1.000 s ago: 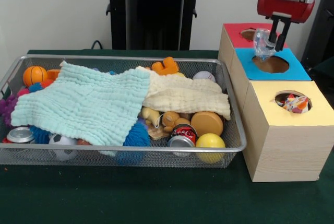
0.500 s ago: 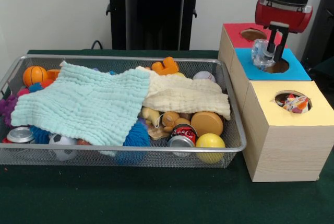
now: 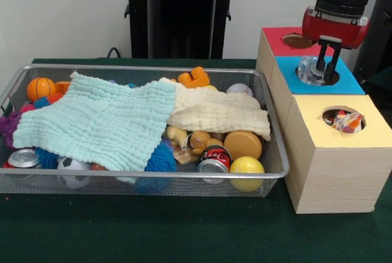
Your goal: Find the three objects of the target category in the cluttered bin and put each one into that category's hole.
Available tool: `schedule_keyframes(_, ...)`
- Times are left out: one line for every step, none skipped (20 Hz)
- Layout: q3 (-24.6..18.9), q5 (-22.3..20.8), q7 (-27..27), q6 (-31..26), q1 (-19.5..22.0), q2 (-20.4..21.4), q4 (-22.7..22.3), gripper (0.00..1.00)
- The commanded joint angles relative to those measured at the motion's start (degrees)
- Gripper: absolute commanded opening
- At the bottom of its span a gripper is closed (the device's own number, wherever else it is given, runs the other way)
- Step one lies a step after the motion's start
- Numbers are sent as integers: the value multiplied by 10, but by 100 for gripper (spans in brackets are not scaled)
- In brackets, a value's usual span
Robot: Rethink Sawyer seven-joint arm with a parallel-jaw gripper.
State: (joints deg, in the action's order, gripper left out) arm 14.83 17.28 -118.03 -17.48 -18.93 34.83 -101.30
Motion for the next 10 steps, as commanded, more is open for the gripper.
schedule_keyframes(-8, 27, -137, -22, -8, -52, -8, 0)
schedule_keyframes(-5, 27, -135, -23, -10, -53, -6, 0)
schedule_keyframes(-1, 29, -136, -27, -11, -54, -5, 0)
schedule_keyframes(-5, 30, -131, -27, -7, -53, -6, 0)
schedule_keyframes(-3, 28, -127, -25, -8, -54, -5, 0)
schedule_keyframes(-5, 26, -120, -25, -6, -53, -5, 0)
schedule_keyframes(-13, 26, -111, -19, -1, -50, -8, 100)
schedule_keyframes(-14, 27, -111, -21, 1, -49, -8, 100)
schedule_keyframes(-16, 29, -111, -22, 3, -48, -9, 100)
schedule_keyframes(-18, 30, -111, -24, 5, -46, -10, 100)
